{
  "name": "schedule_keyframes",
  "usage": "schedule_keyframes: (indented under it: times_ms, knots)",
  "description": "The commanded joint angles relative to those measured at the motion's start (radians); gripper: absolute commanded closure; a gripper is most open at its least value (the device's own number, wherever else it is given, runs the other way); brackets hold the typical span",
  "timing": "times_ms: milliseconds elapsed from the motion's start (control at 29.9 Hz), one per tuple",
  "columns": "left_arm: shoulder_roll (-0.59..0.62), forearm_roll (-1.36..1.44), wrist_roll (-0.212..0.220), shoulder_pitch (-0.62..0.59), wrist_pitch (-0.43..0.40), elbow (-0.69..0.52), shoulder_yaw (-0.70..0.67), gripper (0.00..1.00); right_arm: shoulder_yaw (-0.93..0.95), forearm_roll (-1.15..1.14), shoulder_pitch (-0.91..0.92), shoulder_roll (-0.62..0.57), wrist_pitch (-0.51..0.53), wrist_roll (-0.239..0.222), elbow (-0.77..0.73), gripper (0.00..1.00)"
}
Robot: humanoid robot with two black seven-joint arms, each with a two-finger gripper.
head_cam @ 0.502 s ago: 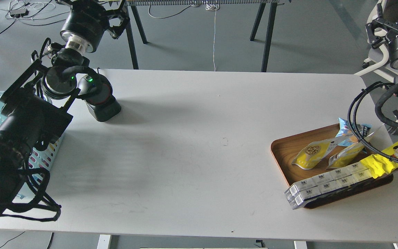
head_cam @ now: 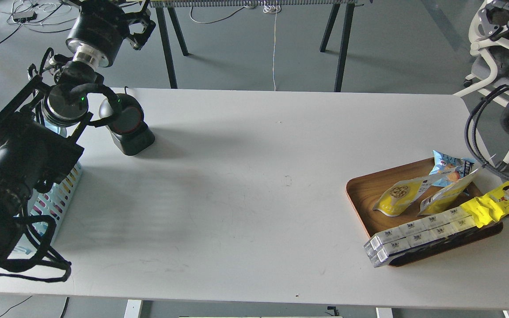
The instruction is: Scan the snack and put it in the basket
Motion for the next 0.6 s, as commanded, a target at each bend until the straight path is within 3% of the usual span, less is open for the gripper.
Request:
schedule_keyframes:
  times_ms: [0,167,435,569]
  knots:
    - [-0.001,-0.001,0.005,-0.003,-0.005,-0.009,-0.001,0.01,-0.313,-0.021,0.201,-0.041,0.0,0.014,0.092,0.01]
    - [0.0,-0.001,0.002,-0.009,-0.006,-0.009,-0.003,0.01,-0.558,-0.178,0.433,-0.083,0.0,0.047,0.228,0.01]
    - [-0.014,0.0,0.005,-0.021,-0.005,-0.009,0.0,0.01,-0.679,-0.801,0.579,-0.047,0.0,0.047,0.431,0.01]
    - [-0.014,0.0,0.006,-0.027,-0.006,-0.009,0.002,0.01,-0.779,-0.966,0.646,-0.012,-0.018,0.047,0.483,0.01]
